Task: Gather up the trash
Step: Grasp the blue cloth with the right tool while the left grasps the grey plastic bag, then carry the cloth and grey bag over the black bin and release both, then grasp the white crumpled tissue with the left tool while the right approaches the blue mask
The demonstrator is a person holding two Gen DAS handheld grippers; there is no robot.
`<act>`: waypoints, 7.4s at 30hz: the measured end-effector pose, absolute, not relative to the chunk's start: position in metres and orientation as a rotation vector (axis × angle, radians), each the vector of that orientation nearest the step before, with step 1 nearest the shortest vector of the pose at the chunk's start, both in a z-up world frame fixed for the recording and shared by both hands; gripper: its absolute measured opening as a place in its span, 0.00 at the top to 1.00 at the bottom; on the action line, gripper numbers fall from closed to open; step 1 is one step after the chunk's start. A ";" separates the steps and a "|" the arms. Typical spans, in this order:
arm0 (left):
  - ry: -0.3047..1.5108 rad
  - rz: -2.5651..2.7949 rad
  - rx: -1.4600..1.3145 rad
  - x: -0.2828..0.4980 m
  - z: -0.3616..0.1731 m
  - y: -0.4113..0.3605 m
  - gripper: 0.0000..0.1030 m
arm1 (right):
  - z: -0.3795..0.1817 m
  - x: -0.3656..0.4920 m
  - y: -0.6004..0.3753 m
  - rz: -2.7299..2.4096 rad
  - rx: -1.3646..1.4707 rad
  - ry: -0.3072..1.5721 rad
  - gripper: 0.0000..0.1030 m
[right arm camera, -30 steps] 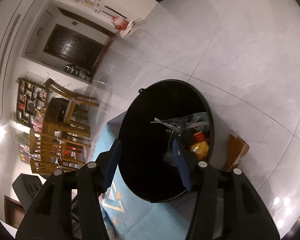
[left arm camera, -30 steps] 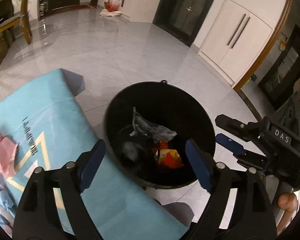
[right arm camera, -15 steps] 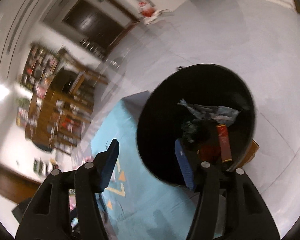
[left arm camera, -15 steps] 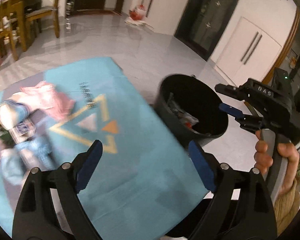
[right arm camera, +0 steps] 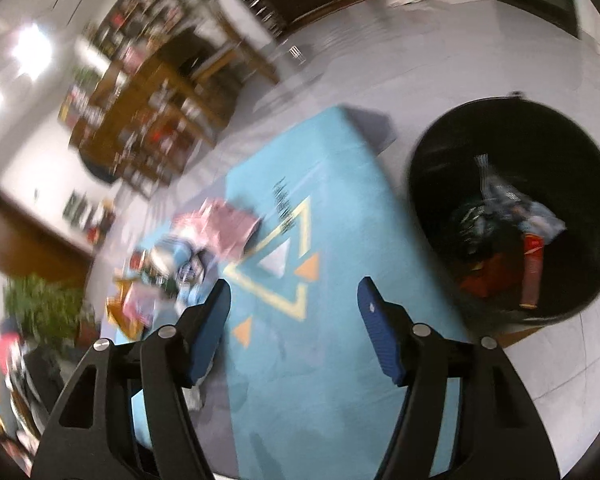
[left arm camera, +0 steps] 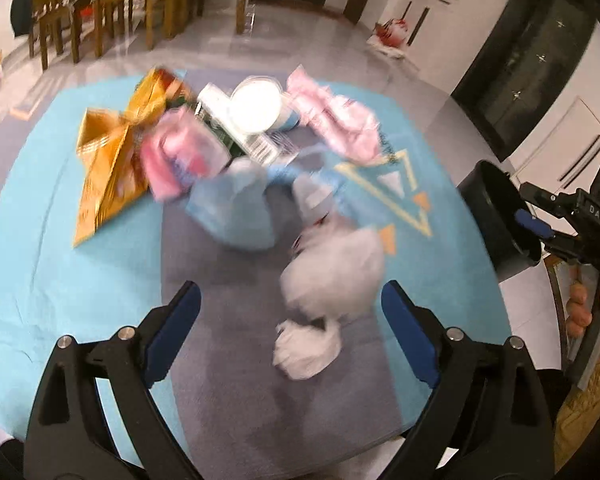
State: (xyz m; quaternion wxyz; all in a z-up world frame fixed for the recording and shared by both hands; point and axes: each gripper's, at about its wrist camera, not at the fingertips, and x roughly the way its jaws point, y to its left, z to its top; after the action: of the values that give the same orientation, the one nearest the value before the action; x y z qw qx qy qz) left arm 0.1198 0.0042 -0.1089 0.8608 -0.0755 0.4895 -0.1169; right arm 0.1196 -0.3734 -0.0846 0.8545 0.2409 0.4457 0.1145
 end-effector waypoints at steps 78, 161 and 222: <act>0.824 -0.301 -0.038 0.140 -0.038 -0.049 0.74 | -0.048 0.112 -0.319 0.293 0.346 0.739 0.78; 0.900 -0.497 0.094 0.169 -0.083 -0.219 0.17 | -0.083 0.089 -0.519 -0.176 0.774 0.771 0.51; 0.949 -0.089 -0.282 0.130 -0.125 0.098 0.71 | -0.138 0.172 -0.118 0.556 0.072 1.125 0.92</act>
State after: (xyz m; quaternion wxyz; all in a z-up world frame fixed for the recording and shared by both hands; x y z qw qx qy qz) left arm 0.1304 0.0978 -0.1246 0.8789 -0.1352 0.4554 -0.0425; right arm 0.1721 -0.1182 -0.1384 0.8088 0.0335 0.5263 0.2601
